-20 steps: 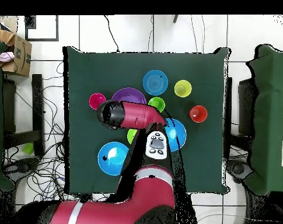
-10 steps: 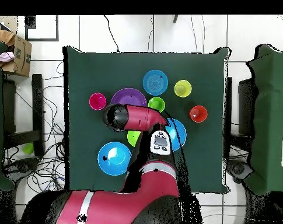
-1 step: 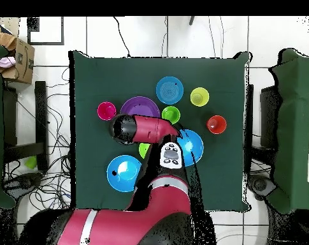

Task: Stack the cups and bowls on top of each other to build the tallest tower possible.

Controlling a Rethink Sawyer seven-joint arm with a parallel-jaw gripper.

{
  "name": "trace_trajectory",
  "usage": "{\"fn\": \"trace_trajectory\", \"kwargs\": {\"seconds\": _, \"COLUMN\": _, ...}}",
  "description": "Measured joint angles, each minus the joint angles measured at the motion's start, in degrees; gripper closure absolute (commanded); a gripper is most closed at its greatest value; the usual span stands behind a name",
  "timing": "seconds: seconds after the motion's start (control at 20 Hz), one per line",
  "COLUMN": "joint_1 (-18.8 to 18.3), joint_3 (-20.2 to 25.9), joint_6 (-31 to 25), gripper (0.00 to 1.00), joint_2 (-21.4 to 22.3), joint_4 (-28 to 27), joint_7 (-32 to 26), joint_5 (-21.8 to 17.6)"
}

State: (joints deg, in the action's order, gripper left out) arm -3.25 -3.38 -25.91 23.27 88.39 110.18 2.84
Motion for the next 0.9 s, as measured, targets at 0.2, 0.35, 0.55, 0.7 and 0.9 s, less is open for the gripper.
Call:
{"fn": "trace_trajectory", "kwargs": {"seconds": 0.2, "joint_1": 0.89, "joint_3": 0.0, "joint_6": 0.0, "gripper": 1.0, "joint_2": 0.0, "joint_4": 0.0, "joint_7": 0.0, "joint_5": 0.0}}
{"fn": "trace_trajectory", "kwargs": {"seconds": 0.35, "joint_1": 1.37, "joint_3": 0.0, "joint_6": 0.0, "gripper": 1.0, "joint_2": 0.0, "joint_4": -0.01, "joint_7": 0.0, "joint_5": -0.01}}
{"fn": "trace_trajectory", "kwargs": {"seconds": 0.55, "joint_1": 1.68, "joint_3": -0.04, "joint_6": -0.01, "gripper": 1.0, "joint_2": 0.0, "joint_4": -0.04, "joint_7": 0.0, "joint_5": -0.01}}
{"fn": "trace_trajectory", "kwargs": {"seconds": 0.7, "joint_1": 1.83, "joint_3": -0.1, "joint_6": -0.01, "gripper": 1.0, "joint_2": -0.01, "joint_4": -0.1, "joint_7": 0.0, "joint_5": -0.01}}
{"fn": "trace_trajectory", "kwargs": {"seconds": 0.9, "joint_1": 1.93, "joint_3": -0.14, "joint_6": -0.02, "gripper": 1.0, "joint_2": -0.12, "joint_4": -0.3, "joint_7": 0.0, "joint_5": 0.0}}
